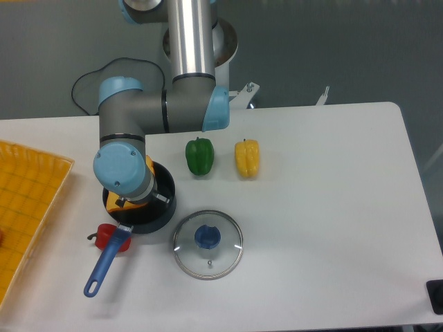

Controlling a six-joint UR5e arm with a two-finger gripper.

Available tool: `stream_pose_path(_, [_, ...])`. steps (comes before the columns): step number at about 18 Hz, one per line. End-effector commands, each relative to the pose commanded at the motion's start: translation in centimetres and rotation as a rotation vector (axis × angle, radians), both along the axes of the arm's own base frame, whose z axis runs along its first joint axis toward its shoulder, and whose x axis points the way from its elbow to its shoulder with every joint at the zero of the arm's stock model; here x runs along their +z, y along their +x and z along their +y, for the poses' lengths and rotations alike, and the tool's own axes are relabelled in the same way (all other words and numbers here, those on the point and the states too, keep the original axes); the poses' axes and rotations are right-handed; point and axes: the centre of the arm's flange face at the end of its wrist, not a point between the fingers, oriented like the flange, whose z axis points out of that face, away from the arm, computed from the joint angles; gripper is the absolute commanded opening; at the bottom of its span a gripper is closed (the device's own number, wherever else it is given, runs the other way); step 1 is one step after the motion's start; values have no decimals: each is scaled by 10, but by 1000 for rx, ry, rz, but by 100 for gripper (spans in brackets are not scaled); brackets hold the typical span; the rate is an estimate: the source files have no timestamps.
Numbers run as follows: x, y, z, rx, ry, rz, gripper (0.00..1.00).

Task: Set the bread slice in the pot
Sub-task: 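Lower the held bread slice down into the saucepan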

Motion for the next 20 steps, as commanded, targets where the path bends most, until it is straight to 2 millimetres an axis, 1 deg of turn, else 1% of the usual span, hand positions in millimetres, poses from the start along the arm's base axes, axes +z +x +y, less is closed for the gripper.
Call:
stream_pose_path(4, [-5,0,1,0,-5,-3,30])
stream_pose_path(7, [-5,0,1,0,-5,-3,32])
stream_pose_path(11, [-4,-1,1,3,-3,-1,43])
stream_pose_path(20, [-5,0,1,0,-5,-3,42])
